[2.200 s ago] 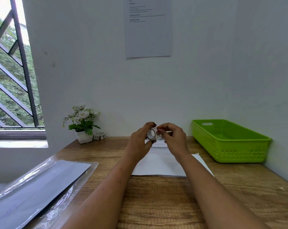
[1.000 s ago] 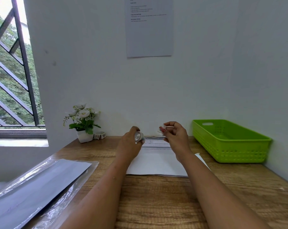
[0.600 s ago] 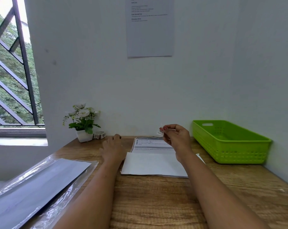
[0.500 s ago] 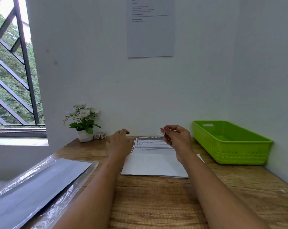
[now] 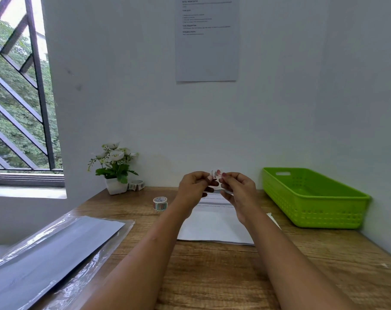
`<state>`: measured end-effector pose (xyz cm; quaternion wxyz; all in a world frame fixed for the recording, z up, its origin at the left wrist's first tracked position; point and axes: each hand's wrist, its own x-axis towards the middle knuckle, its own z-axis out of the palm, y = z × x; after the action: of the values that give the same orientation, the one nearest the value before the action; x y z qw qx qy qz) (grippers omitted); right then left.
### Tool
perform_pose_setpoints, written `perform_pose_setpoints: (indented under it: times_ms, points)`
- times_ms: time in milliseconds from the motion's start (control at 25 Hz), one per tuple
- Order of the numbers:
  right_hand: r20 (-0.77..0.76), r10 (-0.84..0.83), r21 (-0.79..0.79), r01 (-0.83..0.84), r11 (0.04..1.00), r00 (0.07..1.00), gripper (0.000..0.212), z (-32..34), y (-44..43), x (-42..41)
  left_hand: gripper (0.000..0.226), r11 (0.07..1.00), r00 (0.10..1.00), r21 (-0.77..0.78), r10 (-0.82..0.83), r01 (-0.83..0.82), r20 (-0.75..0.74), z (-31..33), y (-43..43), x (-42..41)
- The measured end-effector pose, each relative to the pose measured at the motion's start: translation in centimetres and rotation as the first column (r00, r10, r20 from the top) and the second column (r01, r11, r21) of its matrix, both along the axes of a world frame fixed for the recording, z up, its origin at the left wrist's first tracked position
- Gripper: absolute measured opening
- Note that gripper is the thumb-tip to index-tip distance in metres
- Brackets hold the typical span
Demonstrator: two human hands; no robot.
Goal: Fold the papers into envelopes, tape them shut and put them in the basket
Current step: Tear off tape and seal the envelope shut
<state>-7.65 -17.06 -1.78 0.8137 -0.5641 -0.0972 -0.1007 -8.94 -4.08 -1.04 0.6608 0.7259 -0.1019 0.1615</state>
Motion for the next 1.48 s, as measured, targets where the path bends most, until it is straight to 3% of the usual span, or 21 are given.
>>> perform_pose_setpoints:
  times_ms: [280, 600, 760, 960, 1080, 1200, 1480]
  points:
    - [0.037, -0.012, -0.1, 0.016, 0.995, 0.999, 0.013, -0.09, -0.26, -0.15, 0.015, 0.999, 1.0, 0.05, 0.004, -0.004, 0.0, -0.25, -0.23, -0.08]
    - [0.055, 0.009, -0.103, -0.003, 0.995, 0.998, 0.014, -0.18, -0.34, 0.11, 0.009, 0.995, 0.996, 0.056, 0.081, -0.083, 0.036, -0.26, -0.05, -0.03]
    - [0.095, 0.031, -0.109, -0.021, 0.994, 0.995, 0.02, -0.19, -0.53, 0.1, 0.009, 0.996, 0.996, 0.026, 0.084, -0.085, 0.04, -0.33, -0.08, -0.09]
    - [0.21, 0.066, -0.204, -0.022, 0.979, 0.976, 0.013, -0.42, -0.73, -0.08, 0.018, 0.998, 0.999, -0.047, 0.037, -0.036, 0.03, -0.19, 0.06, -0.15]
    - [0.333, -0.025, -0.274, 0.122, 0.954, 0.942, 0.015, -0.49, -0.78, 0.11, 0.021, 0.991, 0.999, -0.121, -0.053, 0.052, -0.001, 0.05, -0.02, -0.46]
    - [0.474, -0.103, -0.404, 0.32, 0.857, 0.875, 0.012, -0.39, -0.73, -0.13, 0.023, 0.979, 0.993, -0.164, -0.121, 0.12, -0.001, -0.02, 0.06, -0.57]
    - [0.559, -0.141, -0.461, 0.447, 0.767, 0.817, 0.013, -0.22, -0.36, -0.28, 0.03, 0.913, 0.978, -0.365, -0.207, 0.183, -0.027, 0.31, 0.26, -0.77]
